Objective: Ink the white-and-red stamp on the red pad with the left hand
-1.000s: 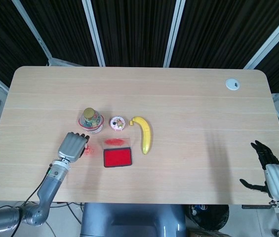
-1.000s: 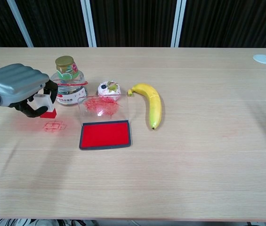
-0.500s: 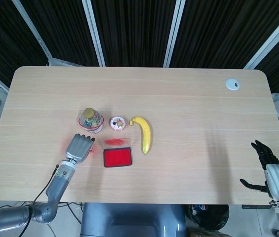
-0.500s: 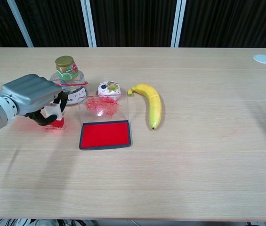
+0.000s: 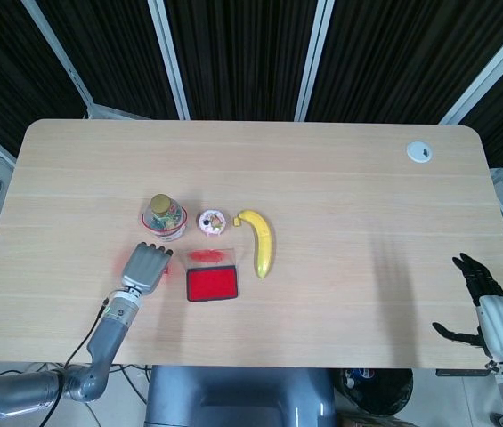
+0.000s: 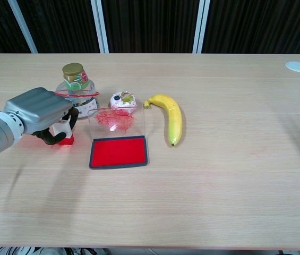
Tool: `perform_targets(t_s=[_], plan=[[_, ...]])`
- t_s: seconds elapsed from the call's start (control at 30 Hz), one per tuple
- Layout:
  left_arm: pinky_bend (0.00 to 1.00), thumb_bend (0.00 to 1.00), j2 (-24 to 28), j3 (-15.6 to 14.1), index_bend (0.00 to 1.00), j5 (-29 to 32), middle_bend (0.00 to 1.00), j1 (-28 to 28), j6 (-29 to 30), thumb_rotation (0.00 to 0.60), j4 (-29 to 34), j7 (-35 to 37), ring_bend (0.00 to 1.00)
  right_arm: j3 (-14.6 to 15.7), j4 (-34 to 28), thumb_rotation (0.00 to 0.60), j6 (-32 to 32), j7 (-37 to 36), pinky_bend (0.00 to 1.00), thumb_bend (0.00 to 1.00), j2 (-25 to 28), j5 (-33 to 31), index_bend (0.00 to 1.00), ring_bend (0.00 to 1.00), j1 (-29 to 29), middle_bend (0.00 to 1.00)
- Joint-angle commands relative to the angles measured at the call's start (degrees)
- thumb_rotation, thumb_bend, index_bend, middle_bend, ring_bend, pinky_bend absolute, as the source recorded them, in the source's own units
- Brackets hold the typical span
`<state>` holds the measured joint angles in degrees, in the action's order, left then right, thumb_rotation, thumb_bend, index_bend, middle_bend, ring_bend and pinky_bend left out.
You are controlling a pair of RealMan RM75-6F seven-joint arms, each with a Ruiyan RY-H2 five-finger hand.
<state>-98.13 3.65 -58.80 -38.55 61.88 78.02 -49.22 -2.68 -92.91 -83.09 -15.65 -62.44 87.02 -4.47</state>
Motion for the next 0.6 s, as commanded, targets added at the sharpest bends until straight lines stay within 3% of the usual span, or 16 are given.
perform_targets(t_s=[0.03,0.6], plan=[[0.54,0.42,-0.07,-0.11,0.58,0.14,0.61,0.04,0.10,0.600,-0.05,-0.37,0.47,-0.01,0.00,0.600,-0.01,0.02,0.18,0.13,-0.01,-0.02,0.00,0.00,0.01,0.00],[0.51,0.40,1.00,-0.40,0.52,1.97,0.54,-0.04,0.26,0.600,1.57,-3.11,0.43,0.02,-0.02,0.600,-0.15,0.17,0.18,0.13,-0.04,0.12,0.00,0.00,0.05,0.00]])
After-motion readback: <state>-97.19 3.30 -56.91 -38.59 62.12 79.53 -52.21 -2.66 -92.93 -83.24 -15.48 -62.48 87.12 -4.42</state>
